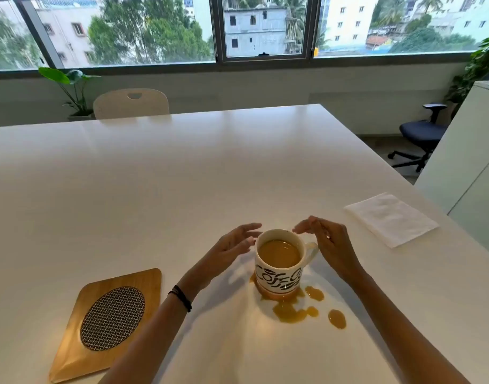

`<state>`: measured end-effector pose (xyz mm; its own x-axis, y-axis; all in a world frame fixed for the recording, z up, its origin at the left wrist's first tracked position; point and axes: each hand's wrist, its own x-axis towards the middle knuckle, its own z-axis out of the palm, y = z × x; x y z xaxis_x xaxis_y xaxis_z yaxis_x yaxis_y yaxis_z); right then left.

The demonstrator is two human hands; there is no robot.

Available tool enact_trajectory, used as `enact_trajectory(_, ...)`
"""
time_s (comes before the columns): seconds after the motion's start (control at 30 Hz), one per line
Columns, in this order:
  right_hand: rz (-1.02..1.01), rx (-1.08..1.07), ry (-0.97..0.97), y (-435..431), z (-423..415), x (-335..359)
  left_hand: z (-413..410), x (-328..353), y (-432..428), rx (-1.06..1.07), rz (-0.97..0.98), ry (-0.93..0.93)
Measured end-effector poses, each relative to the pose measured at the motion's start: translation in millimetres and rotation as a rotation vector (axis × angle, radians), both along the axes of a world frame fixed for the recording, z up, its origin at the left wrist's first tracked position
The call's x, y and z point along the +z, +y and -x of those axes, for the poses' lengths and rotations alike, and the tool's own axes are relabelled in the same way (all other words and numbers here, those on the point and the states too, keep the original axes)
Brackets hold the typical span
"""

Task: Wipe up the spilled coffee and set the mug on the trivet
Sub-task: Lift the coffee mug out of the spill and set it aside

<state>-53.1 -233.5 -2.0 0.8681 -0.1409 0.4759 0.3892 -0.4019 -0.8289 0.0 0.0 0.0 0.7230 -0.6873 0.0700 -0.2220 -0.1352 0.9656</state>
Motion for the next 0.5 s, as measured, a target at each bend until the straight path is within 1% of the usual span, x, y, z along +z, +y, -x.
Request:
enact_trajectory(0.1,-0.045,-0.047,0.031,1,2,-1,3,-8,1,-0.031,0.036,0.020)
enact_trajectory(0.23,-0.097,0.008,0.106,3,5,-5,12,-13,3,-0.068,0.045,0.054)
enact_trajectory(0.37,-0.186,0.074,0.188,5,10,-3,18,-15,5,-0.124,0.016,0.009)
enact_trajectory(0.5,-0.220,0.117,0.248,8,12,-1,24,-11,-2,-0.084,0.008,-0.096)
